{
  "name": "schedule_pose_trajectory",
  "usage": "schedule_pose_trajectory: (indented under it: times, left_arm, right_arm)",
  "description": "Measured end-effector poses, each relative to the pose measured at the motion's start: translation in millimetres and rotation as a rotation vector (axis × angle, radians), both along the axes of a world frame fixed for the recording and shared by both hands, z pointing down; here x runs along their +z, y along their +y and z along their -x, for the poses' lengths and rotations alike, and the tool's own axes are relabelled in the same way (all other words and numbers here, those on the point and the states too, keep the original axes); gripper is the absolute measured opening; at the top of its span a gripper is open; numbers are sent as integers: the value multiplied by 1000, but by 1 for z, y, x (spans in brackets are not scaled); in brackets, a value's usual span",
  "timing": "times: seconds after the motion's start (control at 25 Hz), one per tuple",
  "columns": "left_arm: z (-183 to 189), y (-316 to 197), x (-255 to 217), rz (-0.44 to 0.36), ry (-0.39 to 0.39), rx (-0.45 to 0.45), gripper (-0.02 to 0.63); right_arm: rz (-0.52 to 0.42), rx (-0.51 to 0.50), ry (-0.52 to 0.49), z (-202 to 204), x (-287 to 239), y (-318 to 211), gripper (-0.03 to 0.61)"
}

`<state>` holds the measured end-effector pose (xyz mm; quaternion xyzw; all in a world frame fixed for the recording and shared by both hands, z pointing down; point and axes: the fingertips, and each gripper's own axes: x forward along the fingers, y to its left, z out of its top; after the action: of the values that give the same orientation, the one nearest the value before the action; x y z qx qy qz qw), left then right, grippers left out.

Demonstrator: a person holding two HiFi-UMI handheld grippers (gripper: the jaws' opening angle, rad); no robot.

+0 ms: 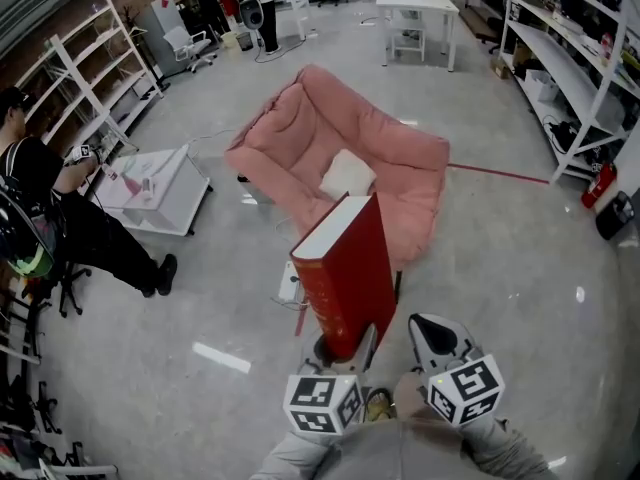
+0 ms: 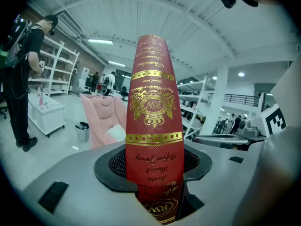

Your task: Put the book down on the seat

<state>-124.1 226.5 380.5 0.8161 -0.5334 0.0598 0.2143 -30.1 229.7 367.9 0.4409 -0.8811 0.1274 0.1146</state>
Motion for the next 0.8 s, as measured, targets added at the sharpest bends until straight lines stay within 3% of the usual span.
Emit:
schedule_pose_trajectory:
  times: [0.28,0.8]
  left_arm:
    - [-12,-26,8,9,-9,3,236]
    - [-28,-112,20,60,20,-55,236]
  right_arm:
    - [23,-11,-11,-5,12,-26,5]
    - [41,-55,-1,-26,17,-125,5]
